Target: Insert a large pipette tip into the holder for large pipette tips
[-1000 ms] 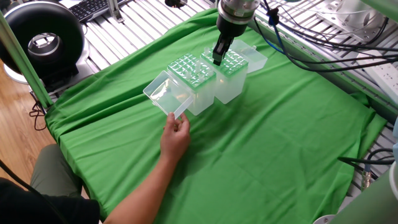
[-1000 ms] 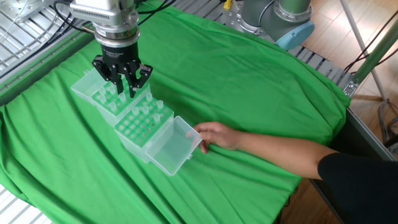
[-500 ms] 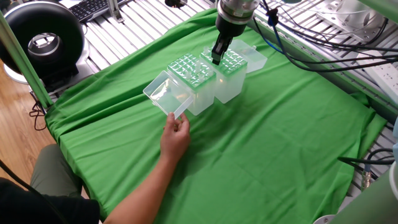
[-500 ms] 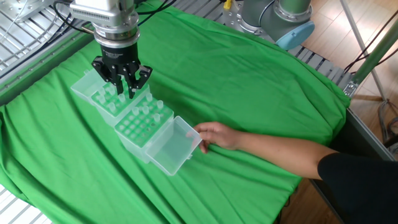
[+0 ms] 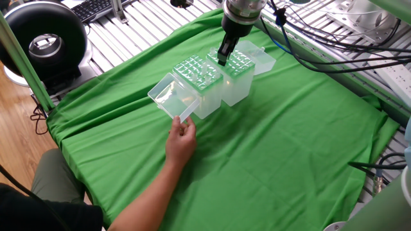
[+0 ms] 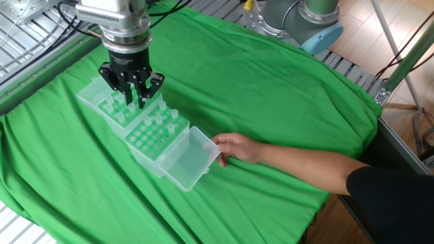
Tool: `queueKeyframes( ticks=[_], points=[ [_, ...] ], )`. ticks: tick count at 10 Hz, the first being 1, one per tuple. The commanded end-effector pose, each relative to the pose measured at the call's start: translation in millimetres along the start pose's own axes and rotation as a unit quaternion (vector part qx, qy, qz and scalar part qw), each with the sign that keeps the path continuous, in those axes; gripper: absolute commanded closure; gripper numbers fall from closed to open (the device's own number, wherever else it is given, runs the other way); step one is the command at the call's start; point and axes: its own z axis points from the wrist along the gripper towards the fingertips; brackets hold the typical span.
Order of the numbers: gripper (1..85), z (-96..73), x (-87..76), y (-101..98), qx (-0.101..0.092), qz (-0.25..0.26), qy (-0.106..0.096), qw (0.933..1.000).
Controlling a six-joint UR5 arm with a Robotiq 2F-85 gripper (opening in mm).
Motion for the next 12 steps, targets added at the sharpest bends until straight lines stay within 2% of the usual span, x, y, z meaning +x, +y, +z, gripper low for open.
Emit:
queueKeyframes(
  ticks=[1, 7, 10, 12],
  points=[
    [53.3, -0.8, -7.3, -1.0, -0.006, -0.003, -0.007, 1.0000],
    [53.3, 1.3, -11.5, -1.6, -0.006, -0.005, -0.006, 1.0000],
    [57.7, 2.2, -6.7, -4.4, -0.004, -0.002, -0.004, 1.0000],
    [66.0, 2.1, -4.9, -6.1, -0.001, 0.006, -0.002, 1.0000]
  ],
)
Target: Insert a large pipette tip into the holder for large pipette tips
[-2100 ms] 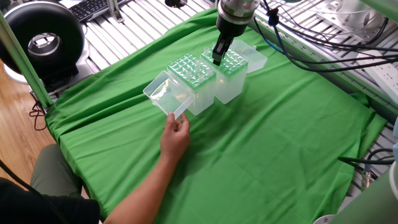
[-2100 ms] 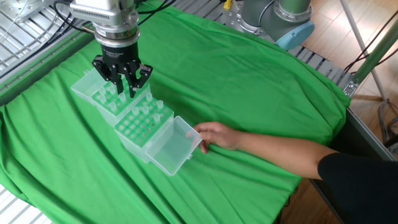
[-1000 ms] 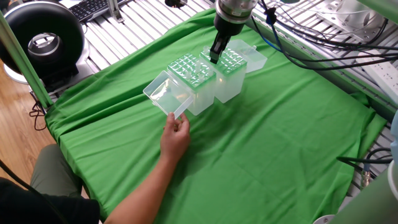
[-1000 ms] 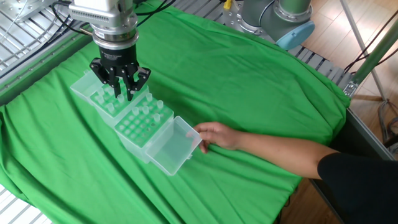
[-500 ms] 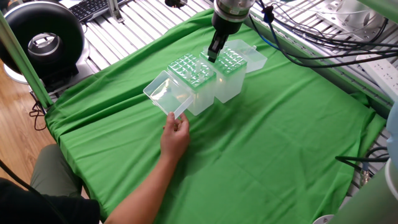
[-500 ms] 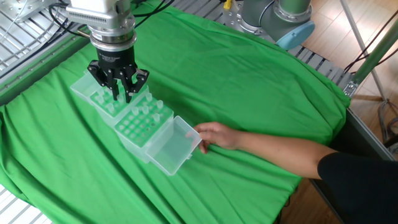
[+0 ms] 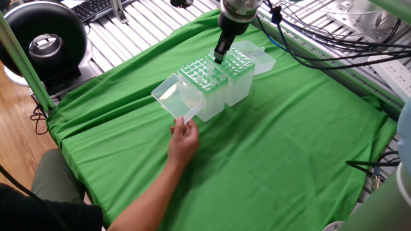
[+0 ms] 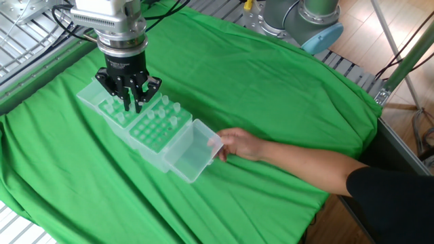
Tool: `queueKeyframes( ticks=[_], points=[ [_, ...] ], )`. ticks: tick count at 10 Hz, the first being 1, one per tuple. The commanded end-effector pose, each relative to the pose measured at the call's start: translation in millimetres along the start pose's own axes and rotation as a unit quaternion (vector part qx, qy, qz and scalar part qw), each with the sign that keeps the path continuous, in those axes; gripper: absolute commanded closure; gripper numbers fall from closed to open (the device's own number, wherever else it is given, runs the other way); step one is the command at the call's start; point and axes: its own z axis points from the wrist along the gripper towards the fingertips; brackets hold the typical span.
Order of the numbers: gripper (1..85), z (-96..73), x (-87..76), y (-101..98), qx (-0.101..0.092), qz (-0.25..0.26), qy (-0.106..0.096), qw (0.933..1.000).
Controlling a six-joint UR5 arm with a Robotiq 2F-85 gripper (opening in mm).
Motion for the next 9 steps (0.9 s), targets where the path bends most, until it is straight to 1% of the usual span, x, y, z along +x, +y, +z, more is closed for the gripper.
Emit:
queueKeyframes(
  ticks=[1, 3, 4, 6, 7, 9],
  points=[
    [70.0, -2.1, 2.1, -3.9, 0.004, 0.012, 0.002, 0.9999],
    [73.3, -4.6, 1.7, -6.2, 0.006, 0.015, 0.003, 0.9999],
    [75.3, -8.6, 1.1, -6.0, 0.011, 0.020, 0.007, 0.9997],
    [75.3, -17.7, 0.7, -3.5, 0.011, 0.023, 0.011, 0.9996],
    [75.7, -19.9, 1.7, -5.6, 0.015, 0.023, 0.013, 0.9995],
    [75.7, -22.4, 0.8, -6.3, 0.017, 0.023, 0.012, 0.9995]
  ],
)
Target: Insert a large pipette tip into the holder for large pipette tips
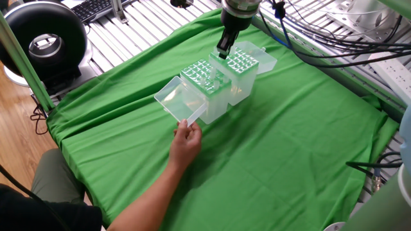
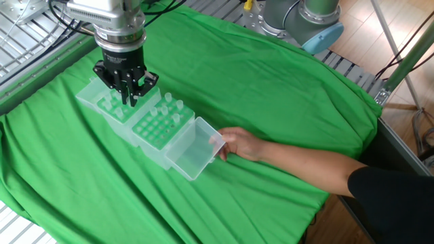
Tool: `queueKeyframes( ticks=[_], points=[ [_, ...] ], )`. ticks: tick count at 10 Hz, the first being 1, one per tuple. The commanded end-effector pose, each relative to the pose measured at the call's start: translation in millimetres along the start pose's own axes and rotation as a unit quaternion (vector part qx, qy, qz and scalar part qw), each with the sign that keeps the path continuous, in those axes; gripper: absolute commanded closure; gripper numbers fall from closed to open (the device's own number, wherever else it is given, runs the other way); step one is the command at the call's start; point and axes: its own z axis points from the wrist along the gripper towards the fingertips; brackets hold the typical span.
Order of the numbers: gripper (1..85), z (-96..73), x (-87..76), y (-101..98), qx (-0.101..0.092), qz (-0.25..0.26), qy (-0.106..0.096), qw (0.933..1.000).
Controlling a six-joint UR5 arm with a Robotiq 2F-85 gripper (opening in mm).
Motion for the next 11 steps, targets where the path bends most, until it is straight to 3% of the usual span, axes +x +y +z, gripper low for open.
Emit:
queueKeyframes(
  ticks=[1, 6, 11],
  points=[
    [75.7, -10.2, -2.6, -0.1, 0.001, 0.006, -0.001, 1.0000],
    [75.7, -36.3, -17.4, 12.3, -0.004, 0.024, 0.002, 0.9997],
    [76.7, -79.7, -32.1, 16.2, -0.006, 0.030, 0.023, 0.9993]
  ],
)
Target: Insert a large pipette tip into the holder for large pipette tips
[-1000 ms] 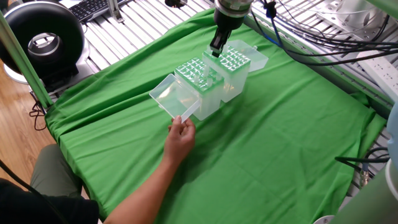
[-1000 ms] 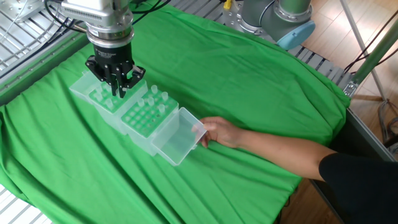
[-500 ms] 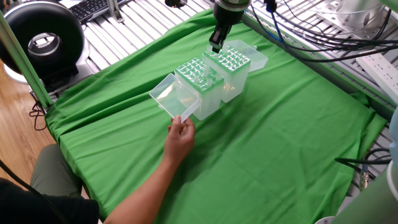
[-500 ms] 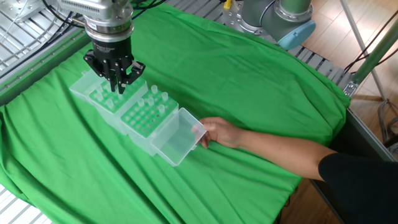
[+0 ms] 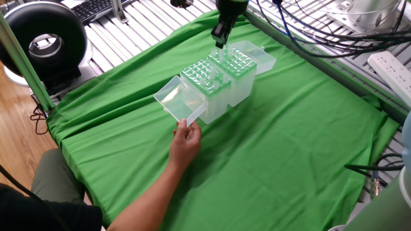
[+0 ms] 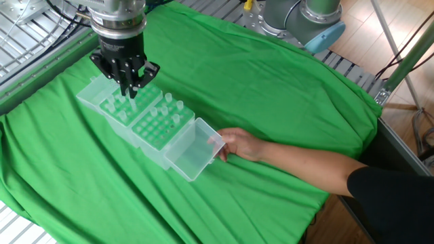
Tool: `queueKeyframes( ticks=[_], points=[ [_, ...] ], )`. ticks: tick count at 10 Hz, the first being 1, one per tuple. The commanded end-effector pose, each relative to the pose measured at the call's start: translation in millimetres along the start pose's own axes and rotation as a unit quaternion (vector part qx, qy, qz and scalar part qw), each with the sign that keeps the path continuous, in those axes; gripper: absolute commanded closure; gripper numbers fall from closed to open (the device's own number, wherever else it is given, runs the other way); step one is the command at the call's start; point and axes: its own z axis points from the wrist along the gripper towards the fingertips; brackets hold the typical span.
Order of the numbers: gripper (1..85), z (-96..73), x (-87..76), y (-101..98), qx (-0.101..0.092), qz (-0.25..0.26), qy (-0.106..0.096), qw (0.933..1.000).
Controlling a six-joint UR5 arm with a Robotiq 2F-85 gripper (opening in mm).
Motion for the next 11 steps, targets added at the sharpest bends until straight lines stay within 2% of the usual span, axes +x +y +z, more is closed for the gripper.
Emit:
queueKeyframes(
  ticks=[1, 6, 8, 11],
  points=[
    [76.7, -31.7, -12.4, 3.4, -0.008, 0.005, 0.008, 0.9999],
    [77.0, -69.6, -24.2, 6.6, -0.005, 0.007, 0.034, 0.9994],
    [78.0, -81.0, -29.7, 12.3, 0.004, 0.015, 0.041, 0.9990],
    [78.7, -91.2, -45.2, 32.0, 0.002, 0.032, 0.031, 0.9990]
  ],
)
